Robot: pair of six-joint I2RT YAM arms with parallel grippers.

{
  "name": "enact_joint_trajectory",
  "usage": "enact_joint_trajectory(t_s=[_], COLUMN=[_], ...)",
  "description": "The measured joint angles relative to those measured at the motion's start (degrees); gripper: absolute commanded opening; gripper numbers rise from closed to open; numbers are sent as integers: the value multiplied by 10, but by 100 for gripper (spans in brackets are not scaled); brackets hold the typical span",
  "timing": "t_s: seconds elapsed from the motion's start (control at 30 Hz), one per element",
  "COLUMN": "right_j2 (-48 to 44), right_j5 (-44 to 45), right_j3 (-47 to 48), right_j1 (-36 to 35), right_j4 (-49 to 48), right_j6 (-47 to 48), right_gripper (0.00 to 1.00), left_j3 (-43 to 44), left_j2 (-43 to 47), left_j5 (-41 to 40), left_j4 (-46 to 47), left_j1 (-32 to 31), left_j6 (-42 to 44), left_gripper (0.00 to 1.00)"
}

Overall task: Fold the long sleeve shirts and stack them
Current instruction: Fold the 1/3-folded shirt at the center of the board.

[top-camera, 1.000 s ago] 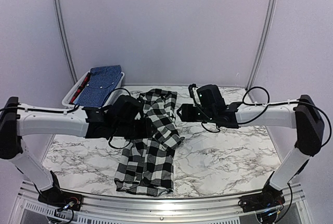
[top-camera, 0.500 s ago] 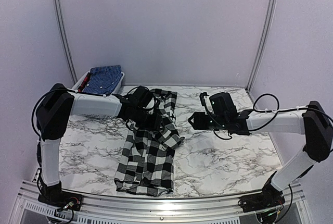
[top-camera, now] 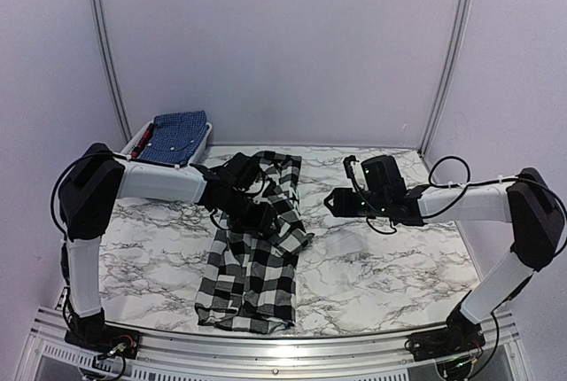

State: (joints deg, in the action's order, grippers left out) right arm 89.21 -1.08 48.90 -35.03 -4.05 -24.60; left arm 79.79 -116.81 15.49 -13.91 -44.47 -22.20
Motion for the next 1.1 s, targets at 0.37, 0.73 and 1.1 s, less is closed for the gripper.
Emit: enact_joint_trajectory(t_s=[0.37,0.73,1.1], right_j2=[12,13,13], right_j5=[-10,-10,-10], right_j3=[2,2,2], right_j1=[3,3,3], right_j4=[-5,-11,-11], right_j6=[1,3,7], right_gripper=[59,59,60], left_j3=[0,23,181], left_j2=[2,65,163], left_j5=[-1,-60,-133], left_j4=[-6,-79,-245], left_j1=[-23,-26,-26], left_j6=[5,47,213], left_gripper=[27,0,0])
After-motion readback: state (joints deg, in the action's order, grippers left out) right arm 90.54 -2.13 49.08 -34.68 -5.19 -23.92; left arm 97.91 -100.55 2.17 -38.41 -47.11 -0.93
